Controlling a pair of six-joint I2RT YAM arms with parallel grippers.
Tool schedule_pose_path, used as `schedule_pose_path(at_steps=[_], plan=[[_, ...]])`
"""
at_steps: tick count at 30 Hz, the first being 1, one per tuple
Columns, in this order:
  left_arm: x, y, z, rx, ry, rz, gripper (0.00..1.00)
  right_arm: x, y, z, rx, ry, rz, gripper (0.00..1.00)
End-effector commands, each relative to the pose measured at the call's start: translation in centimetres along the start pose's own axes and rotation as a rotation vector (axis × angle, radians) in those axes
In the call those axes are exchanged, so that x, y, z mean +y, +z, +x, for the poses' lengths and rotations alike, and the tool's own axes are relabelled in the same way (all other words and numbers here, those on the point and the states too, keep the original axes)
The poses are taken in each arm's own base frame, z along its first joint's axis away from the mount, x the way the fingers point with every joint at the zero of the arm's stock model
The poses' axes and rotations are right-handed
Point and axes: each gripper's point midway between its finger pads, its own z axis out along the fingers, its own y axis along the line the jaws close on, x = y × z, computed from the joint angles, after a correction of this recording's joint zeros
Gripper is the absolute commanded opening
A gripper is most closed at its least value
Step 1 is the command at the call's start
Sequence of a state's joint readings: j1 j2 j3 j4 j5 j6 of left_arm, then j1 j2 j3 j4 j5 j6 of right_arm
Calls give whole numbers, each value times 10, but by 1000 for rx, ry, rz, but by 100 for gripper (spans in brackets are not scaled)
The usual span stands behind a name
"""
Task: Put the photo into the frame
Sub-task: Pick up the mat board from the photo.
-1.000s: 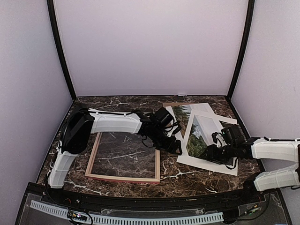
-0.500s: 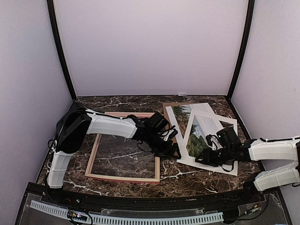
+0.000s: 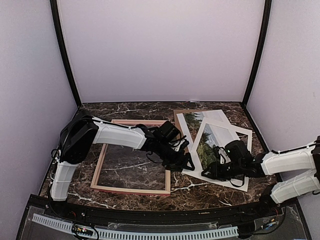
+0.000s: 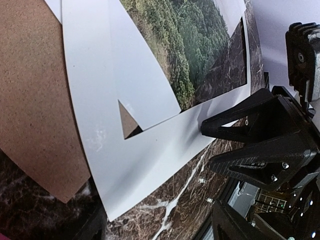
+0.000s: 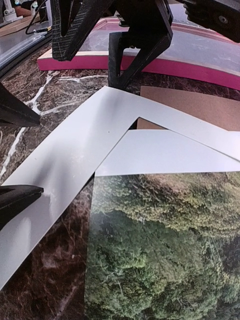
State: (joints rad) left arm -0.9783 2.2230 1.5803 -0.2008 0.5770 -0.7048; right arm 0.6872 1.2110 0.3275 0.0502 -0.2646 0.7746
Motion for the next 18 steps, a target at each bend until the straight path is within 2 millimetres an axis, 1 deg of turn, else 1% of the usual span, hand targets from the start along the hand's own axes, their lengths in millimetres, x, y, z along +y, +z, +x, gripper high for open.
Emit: schedule_pose_path(at_steps=[1,6,10,13,18], plan=[[-4,3,10,32,-43,28,74,-4,7,12,20,17,16,41],[-11,3,9,35,-59,71,74,-3,10,14,24,14,18,41],[-26,1,5,33,-49,147,74,-4,10,15,26,11,24,41],[-37,-3,-1,20,-38,200,71,-6,9,16,24,12,32,41],[-48,-11,-7,1,-12,258,68,-8,7,17,21,9,37,41]])
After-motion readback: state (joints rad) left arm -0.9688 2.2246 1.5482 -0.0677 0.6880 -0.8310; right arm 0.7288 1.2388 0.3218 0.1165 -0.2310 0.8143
